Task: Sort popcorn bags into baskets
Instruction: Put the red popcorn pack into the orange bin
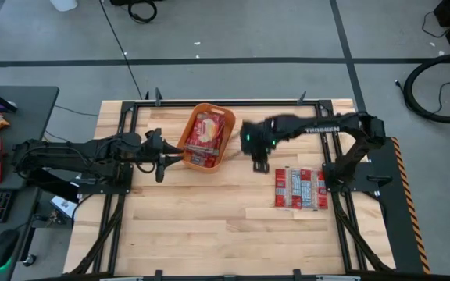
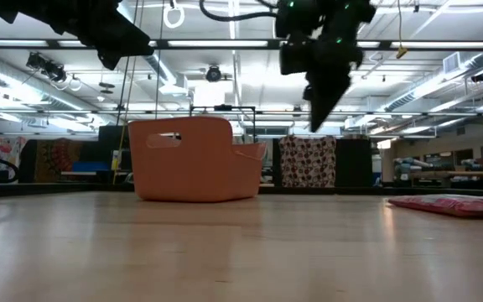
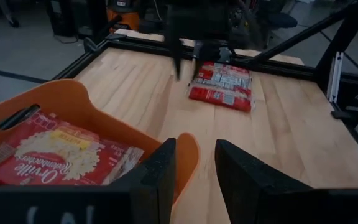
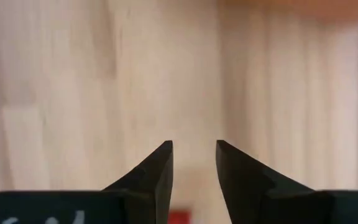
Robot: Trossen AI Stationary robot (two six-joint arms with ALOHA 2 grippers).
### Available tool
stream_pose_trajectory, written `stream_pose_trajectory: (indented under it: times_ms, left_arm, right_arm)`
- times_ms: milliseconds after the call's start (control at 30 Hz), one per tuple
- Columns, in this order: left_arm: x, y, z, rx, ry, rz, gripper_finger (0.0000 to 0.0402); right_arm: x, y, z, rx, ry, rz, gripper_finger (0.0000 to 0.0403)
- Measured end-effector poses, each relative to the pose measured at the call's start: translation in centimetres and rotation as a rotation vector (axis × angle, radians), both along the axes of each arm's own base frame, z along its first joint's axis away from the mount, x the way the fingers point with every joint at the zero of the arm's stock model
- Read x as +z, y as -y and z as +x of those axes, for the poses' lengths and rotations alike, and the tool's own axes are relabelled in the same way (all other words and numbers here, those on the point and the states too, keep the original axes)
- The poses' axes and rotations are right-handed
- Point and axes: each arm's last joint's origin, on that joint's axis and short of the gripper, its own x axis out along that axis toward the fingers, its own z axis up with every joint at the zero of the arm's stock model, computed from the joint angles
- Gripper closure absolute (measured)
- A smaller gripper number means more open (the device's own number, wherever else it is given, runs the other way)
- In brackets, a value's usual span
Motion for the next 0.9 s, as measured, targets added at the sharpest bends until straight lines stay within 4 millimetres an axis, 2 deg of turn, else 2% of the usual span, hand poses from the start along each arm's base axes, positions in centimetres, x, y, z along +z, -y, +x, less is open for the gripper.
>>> stream_pose_trajectory:
  times_ms: [133, 267, 367, 467, 567, 733, 900]
  left_arm:
    - [0.0, 0.0, 0.0, -0.007, -0.004, 0.024, 0.0285]
    - [0.0, 0.0, 0.0, -0.007, -0.005, 0.024, 0.0285]
    - [0.0, 0.0, 0.0, -0.008, -0.006, 0.024, 0.0285]
    - [0.0, 0.0, 0.0, -0.009, -0.006, 0.023, 0.0285]
    - [-0.1, 0.1, 0.0, -0.029, -0.011, 0.018, 0.0285]
    - [-0.3, 0.1, -0.1, -0.050, -0.030, 0.012, 0.0285]
    - [-0.2, 0.1, -0.1, -0.053, -0.031, 0.022, 0.0285]
  right_arm:
    - [-0.6, -4.4, -0.6, -0.059, -0.098, -0.027, 0.0276]
    - [-2.9, -7.7, -1.9, -0.185, -0.160, -0.043, 0.0275]
    - [-5.3, -9.1, -3.4, -0.342, -0.210, -0.050, 0.0275]
    - [-6.6, -10.2, -4.4, -0.511, -0.210, -0.061, 0.0274]
    - [-7.0, -11.6, -4.9, -0.631, -0.183, -0.068, 0.0275]
    - [-6.4, -13.6, -4.8, -0.743, -0.134, -0.056, 0.0276]
    - [-7.6, -14.9, -4.9, -0.763, -0.375, -0.171, 0.0277]
